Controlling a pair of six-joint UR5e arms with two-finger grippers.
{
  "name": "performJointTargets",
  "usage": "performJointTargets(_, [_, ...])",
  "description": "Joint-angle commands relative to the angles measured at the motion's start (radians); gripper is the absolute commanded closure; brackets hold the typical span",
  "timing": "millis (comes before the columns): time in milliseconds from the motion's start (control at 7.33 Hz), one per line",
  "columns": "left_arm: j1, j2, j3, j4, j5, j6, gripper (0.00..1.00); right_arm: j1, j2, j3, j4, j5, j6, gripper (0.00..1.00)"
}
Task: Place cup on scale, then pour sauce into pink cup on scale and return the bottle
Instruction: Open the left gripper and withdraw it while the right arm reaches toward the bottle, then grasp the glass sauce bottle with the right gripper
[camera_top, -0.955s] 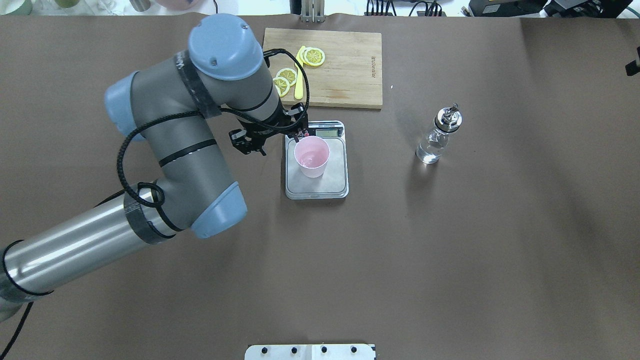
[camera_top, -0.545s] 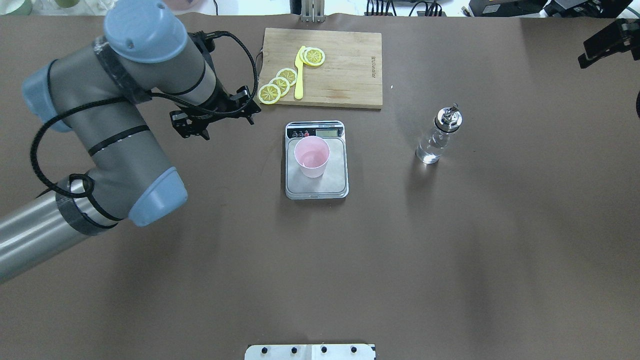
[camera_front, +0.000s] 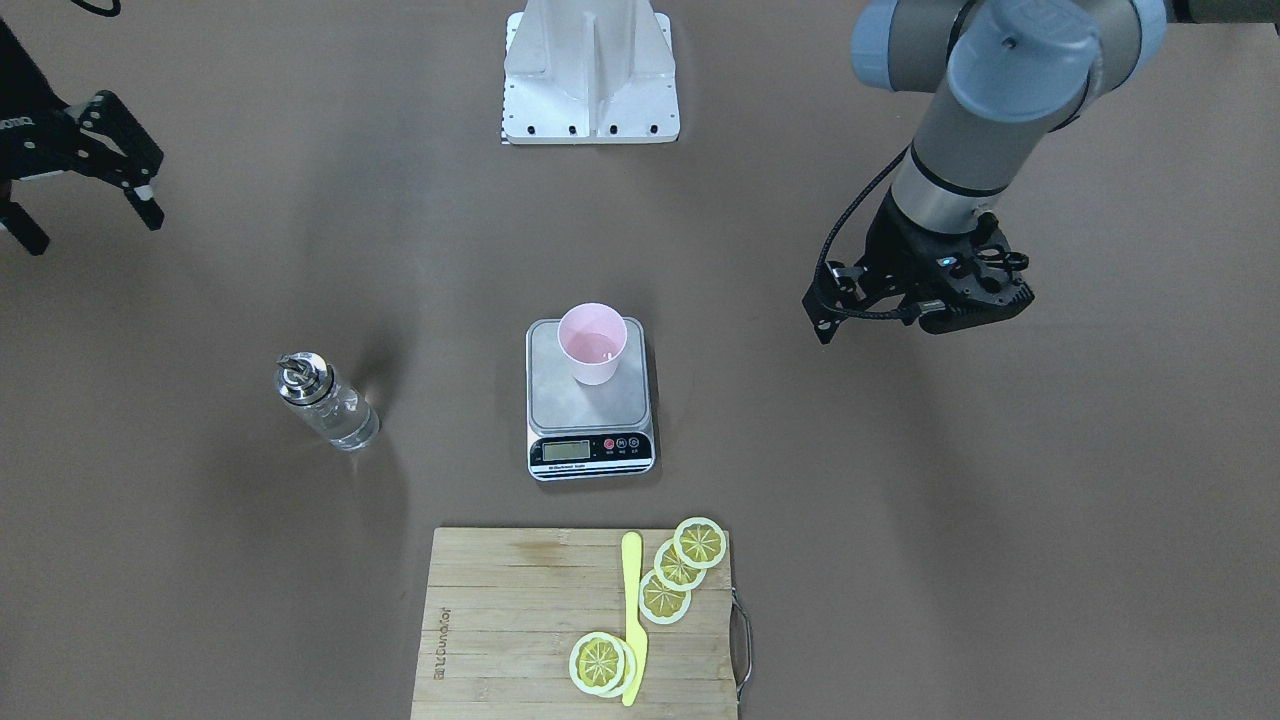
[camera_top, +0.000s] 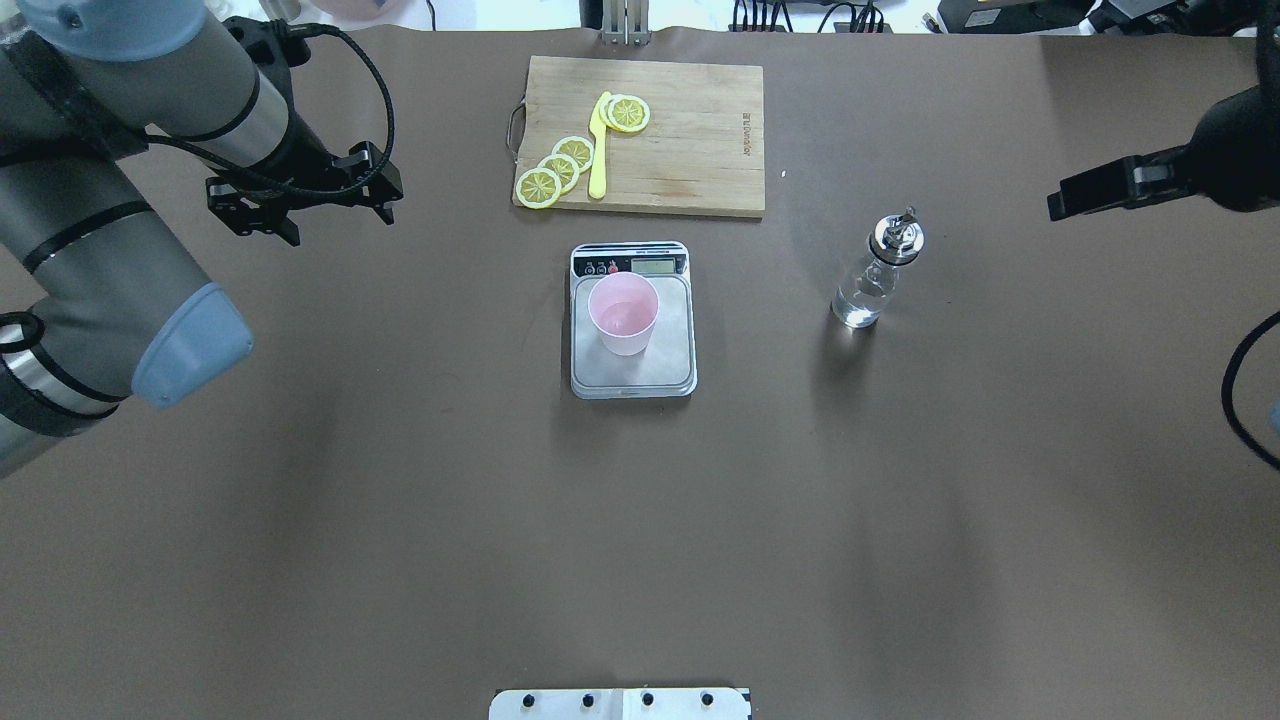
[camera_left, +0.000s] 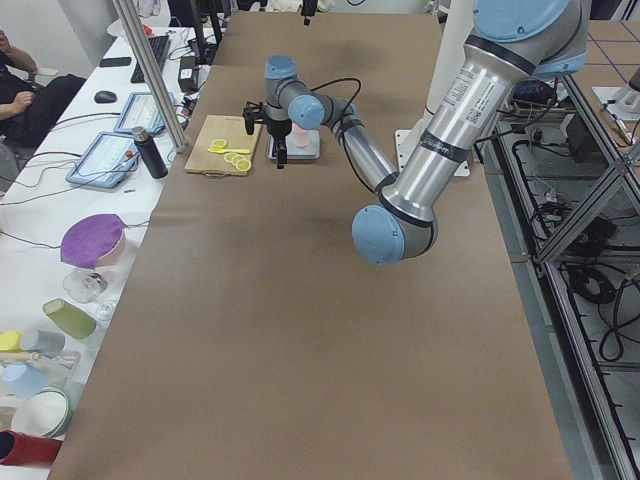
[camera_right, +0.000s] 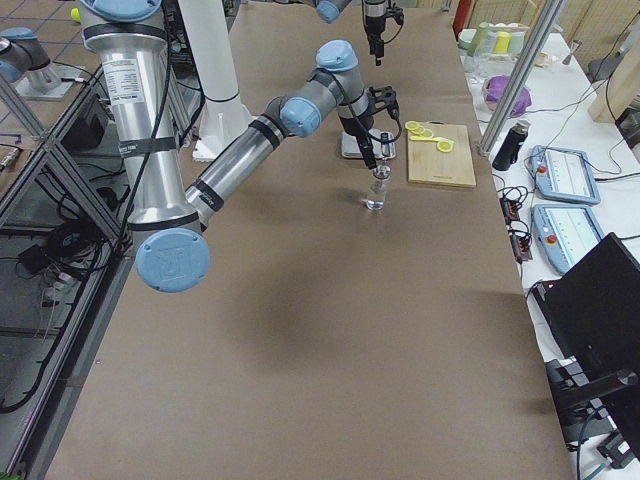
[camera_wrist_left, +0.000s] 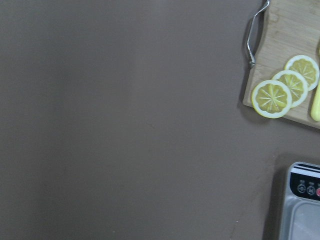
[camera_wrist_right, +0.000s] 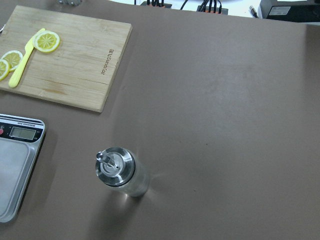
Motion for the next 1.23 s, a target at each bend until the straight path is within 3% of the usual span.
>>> performJointTargets(0, [-0.011, 0.023, 0.003, -0.002, -0.003, 0.031, 0.02, -0.252, -0.154, 0.004, 0.262, -0.289, 0.197, 0.00])
performJointTargets(273, [-0.008, 0.027, 0.011, -0.008, 0.008, 0.043, 0.02, -0.395, -0.176, -0.032, 0.343, -0.485, 0.244, 0.00])
performJointTargets(682, [-0.007, 0.038, 0.032, -0.008, 0.008, 0.097, 0.02, -0.484, -0.126, -0.292, 0.659, -0.661, 0.239, 0.00])
performJointTargets(1091, [-0.007, 0.038, 0.034, -0.010, 0.009, 0.097, 0.02, -0.523, -0.015, -0.491, 0.813, -0.825, 0.174, 0.00])
